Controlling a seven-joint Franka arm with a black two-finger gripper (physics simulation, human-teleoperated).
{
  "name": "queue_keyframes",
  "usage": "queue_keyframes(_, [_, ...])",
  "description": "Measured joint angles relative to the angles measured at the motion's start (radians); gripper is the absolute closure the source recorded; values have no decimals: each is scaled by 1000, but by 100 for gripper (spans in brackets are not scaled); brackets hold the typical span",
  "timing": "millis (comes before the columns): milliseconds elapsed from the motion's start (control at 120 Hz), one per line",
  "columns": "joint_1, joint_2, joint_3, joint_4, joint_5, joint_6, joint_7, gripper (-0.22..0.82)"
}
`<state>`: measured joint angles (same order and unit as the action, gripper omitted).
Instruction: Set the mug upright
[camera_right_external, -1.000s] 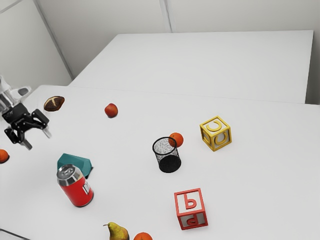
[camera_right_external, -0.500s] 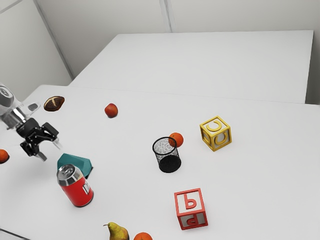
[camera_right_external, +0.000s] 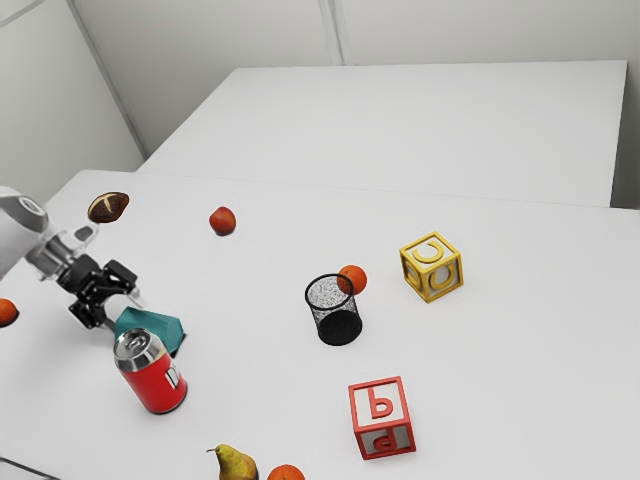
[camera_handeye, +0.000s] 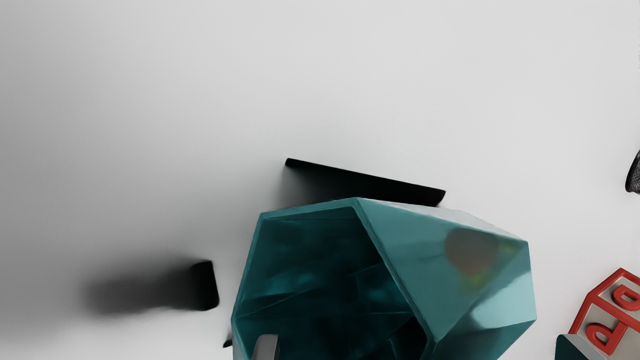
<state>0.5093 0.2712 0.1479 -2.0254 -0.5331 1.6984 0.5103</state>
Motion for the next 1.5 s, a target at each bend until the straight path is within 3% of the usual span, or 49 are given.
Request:
queue_keyframes(258, [-2,20,-15,-9,-71,-5,24,1])
queue_keyframes(450, [-3,18,-24,-2,-78,0,12,45])
queue_keyframes(725, [-8,-2,-67,18,-76,5,-20,71])
queue_keyframes(1000, [-51,-53,-95,20,-35,36,-66,74])
queue_keyframes(1233, [-216,-154,-124,8,205,200,-103,77])
queue_keyframes(1500, [-284,-235,-222,-67,457,365,-228,78])
